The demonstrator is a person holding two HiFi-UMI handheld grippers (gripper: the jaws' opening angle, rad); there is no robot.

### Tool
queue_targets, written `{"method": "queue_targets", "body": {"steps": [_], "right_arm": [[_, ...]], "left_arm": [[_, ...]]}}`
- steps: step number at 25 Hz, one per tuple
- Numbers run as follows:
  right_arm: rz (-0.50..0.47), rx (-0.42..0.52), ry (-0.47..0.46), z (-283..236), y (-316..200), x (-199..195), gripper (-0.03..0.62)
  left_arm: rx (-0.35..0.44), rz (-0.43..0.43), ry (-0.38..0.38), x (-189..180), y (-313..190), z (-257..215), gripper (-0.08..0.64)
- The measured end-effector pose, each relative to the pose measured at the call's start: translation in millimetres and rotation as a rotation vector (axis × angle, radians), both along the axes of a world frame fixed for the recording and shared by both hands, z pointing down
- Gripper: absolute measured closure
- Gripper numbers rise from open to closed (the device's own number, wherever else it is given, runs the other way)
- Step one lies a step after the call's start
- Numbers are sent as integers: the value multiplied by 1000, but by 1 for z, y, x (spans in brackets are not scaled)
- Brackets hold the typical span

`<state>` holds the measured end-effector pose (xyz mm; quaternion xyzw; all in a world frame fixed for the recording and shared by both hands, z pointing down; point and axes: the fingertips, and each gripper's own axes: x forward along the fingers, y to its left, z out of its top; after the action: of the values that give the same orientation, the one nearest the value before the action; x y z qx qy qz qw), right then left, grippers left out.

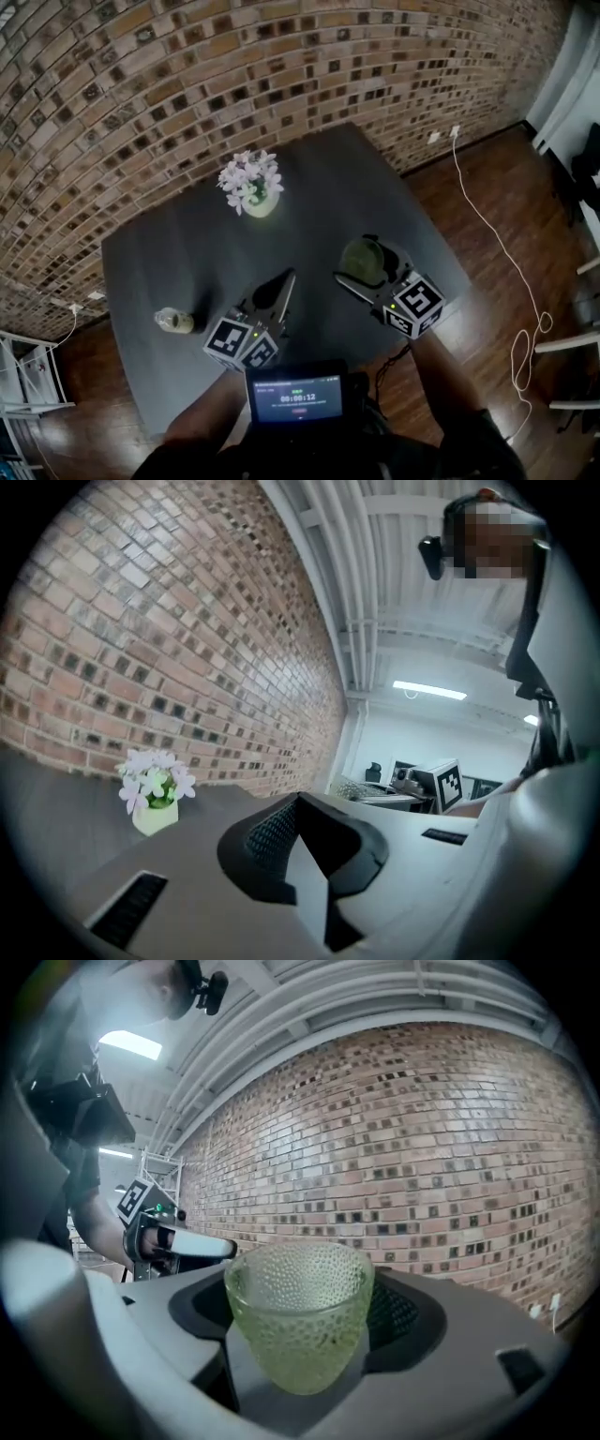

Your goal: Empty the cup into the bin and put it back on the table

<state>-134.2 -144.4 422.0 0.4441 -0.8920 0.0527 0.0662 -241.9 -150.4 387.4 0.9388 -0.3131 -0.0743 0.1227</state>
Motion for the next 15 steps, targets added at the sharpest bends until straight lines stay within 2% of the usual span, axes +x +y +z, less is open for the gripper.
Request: {"method": "queue_targets", "body": {"steps": [2,4,7,12,15], "right_arm": [[9,-8,4,-5,5,3,195],[22,-12,3,-10,9,7,195],[56,-26,8,-17,16,17,195],[129,-45,36,-25,28,38,195],[177,-43,43,-31,36,54,195]], "left_arm": [[47,1,-2,2,6,-15,560],[55,-16,-3,4,5,-22,560],[73,-23,-54,13,3,-21,560],[-1,33,-10,30,4,-18,560],[-2,82,-14,45,8,-20,560]]}}
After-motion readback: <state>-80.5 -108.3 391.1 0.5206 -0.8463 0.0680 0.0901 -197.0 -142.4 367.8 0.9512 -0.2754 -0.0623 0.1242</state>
